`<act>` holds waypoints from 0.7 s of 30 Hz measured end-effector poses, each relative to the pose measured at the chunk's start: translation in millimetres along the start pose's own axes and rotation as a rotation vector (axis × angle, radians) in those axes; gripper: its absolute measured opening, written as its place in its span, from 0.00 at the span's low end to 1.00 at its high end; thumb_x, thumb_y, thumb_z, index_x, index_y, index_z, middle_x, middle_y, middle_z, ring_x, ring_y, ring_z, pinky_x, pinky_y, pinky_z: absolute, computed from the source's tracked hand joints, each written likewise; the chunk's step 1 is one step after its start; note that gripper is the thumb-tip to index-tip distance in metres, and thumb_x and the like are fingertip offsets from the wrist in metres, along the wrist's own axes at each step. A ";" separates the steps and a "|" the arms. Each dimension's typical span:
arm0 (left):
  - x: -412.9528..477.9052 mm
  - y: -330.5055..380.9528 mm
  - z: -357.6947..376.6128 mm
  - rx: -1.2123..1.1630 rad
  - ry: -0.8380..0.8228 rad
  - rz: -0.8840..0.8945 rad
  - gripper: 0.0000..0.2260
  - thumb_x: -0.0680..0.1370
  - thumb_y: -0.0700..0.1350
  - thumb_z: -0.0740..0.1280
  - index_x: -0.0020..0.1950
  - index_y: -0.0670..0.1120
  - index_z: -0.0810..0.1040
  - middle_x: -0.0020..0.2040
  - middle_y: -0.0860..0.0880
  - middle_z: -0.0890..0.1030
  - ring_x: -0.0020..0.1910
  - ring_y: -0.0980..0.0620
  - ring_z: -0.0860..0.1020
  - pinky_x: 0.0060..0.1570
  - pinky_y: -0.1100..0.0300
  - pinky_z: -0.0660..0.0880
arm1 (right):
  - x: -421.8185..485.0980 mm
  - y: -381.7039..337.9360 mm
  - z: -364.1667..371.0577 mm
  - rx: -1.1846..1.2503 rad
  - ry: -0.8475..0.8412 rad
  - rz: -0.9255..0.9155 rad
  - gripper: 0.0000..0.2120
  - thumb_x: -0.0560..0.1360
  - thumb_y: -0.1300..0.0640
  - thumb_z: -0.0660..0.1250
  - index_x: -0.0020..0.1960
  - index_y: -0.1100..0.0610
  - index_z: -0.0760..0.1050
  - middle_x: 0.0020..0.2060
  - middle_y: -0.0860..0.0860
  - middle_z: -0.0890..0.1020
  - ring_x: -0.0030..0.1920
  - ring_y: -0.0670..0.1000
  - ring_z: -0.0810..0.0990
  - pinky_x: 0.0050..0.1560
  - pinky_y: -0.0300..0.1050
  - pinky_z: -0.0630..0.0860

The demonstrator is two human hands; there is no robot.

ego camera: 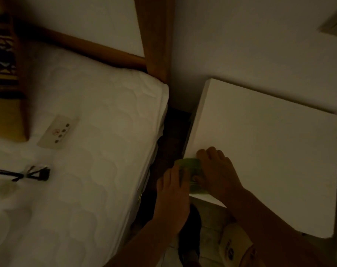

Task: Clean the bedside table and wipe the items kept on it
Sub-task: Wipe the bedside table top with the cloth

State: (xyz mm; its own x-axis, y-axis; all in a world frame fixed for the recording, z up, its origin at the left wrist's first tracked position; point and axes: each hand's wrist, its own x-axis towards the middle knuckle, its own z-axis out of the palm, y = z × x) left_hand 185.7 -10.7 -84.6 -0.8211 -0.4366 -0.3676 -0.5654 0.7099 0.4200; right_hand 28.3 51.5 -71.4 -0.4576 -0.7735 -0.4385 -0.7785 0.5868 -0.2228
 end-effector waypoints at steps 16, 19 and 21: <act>-26.0 -1.7 11.7 -0.889 0.097 -0.454 0.22 0.76 0.63 0.56 0.67 0.57 0.71 0.63 0.58 0.73 0.57 0.65 0.73 0.63 0.64 0.67 | -43.0 -48.2 56.2 0.661 -0.410 0.327 0.08 0.75 0.51 0.66 0.38 0.49 0.71 0.36 0.45 0.78 0.33 0.43 0.76 0.30 0.35 0.71; -53.4 -7.2 4.1 -1.031 0.010 -0.544 0.13 0.73 0.66 0.56 0.43 0.63 0.77 0.43 0.57 0.79 0.39 0.70 0.76 0.44 0.73 0.73 | -50.6 -57.7 45.1 0.924 -0.590 0.191 0.06 0.74 0.55 0.70 0.45 0.44 0.76 0.40 0.42 0.81 0.38 0.35 0.80 0.38 0.28 0.74; -76.8 -11.7 -3.7 -1.082 -0.041 -0.554 0.14 0.74 0.66 0.56 0.42 0.63 0.79 0.42 0.56 0.82 0.41 0.67 0.79 0.46 0.71 0.76 | -54.3 -63.1 36.6 1.028 -0.785 0.218 0.10 0.72 0.56 0.73 0.52 0.49 0.78 0.45 0.47 0.83 0.43 0.42 0.82 0.43 0.35 0.77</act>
State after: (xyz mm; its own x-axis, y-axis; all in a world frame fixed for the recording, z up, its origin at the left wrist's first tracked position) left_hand 255.1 12.6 -58.2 -0.4558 -0.5030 -0.7343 -0.6274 -0.4037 0.6659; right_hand 118.0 65.3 -65.5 0.1108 -0.5002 -0.8588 0.1195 0.8646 -0.4881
